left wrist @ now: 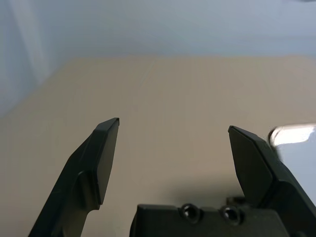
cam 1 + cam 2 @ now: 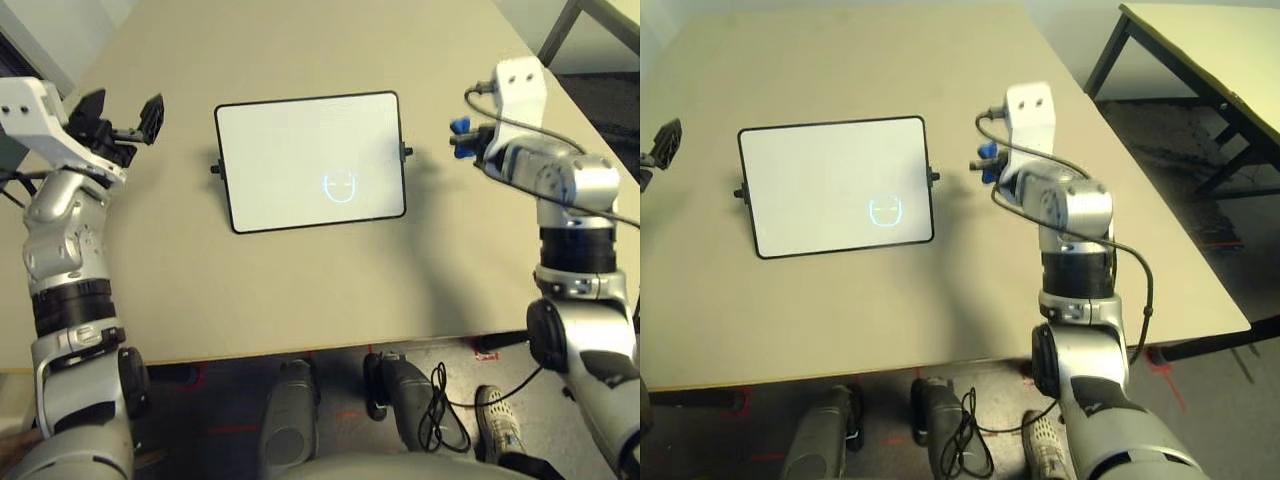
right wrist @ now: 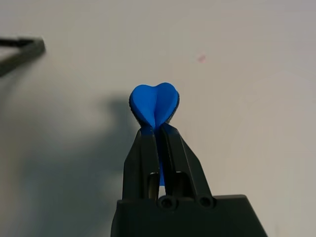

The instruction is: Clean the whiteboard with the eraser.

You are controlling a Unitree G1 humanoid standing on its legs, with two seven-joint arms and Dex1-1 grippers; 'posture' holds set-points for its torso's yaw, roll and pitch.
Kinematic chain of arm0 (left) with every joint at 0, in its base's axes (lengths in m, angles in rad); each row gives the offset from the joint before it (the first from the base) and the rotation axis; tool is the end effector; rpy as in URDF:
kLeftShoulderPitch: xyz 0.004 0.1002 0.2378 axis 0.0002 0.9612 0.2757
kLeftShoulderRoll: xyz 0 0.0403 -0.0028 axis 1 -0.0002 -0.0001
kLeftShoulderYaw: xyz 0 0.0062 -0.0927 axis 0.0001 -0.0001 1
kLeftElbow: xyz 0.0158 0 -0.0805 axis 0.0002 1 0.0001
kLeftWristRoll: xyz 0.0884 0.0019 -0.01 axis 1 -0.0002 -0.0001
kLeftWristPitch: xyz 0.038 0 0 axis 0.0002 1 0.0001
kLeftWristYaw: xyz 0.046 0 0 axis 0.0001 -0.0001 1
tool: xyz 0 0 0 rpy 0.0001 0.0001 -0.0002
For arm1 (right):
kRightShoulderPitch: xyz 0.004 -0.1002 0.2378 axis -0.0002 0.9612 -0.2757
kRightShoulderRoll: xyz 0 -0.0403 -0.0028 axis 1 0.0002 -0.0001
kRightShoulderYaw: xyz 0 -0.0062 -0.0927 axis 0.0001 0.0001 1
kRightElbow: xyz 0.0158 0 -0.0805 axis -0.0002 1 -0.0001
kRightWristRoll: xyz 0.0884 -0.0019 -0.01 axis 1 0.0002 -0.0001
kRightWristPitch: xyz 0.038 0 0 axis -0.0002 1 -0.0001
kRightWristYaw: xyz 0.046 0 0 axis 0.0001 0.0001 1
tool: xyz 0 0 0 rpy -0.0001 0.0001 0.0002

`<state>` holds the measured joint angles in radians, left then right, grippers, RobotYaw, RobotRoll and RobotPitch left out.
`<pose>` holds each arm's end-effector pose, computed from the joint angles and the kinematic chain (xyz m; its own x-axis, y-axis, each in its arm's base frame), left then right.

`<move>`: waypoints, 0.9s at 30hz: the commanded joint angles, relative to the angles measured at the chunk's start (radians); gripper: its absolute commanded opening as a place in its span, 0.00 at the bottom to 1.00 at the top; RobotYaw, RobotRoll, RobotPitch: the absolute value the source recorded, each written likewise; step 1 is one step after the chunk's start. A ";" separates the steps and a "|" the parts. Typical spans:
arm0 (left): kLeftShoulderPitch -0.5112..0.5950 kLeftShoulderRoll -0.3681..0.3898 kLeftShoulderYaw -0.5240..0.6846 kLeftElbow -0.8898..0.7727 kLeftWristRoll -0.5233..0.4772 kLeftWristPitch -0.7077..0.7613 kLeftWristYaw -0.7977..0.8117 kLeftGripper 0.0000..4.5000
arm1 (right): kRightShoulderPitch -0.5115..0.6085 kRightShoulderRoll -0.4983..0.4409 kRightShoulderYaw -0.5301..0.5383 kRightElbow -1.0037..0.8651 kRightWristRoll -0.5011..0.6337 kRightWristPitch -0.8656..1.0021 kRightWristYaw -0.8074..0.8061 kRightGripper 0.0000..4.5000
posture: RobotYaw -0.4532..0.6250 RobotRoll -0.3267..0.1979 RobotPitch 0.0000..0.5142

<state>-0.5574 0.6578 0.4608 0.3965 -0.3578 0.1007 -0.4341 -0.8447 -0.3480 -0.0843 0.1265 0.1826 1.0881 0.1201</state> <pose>0.2481 0.3285 0.1935 0.9552 0.0268 0.2947 -0.0527 0.9954 0.0805 0.2973 -0.1802 0.2068 0.9275 0.0884 -0.3633 -0.1262 0.9886 -0.0817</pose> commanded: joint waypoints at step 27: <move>0.035 -0.015 -0.018 -0.025 -0.012 0.052 -0.011 1.00 | -0.021 0.036 -0.023 0.121 -0.027 -0.124 0.036 0.99 | 0.55 0.62 0.35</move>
<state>-0.5244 0.6489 0.4500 0.3850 -0.3674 0.1465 -0.4475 -0.8706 -0.3066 -0.0706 0.2653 0.1540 1.0125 0.1702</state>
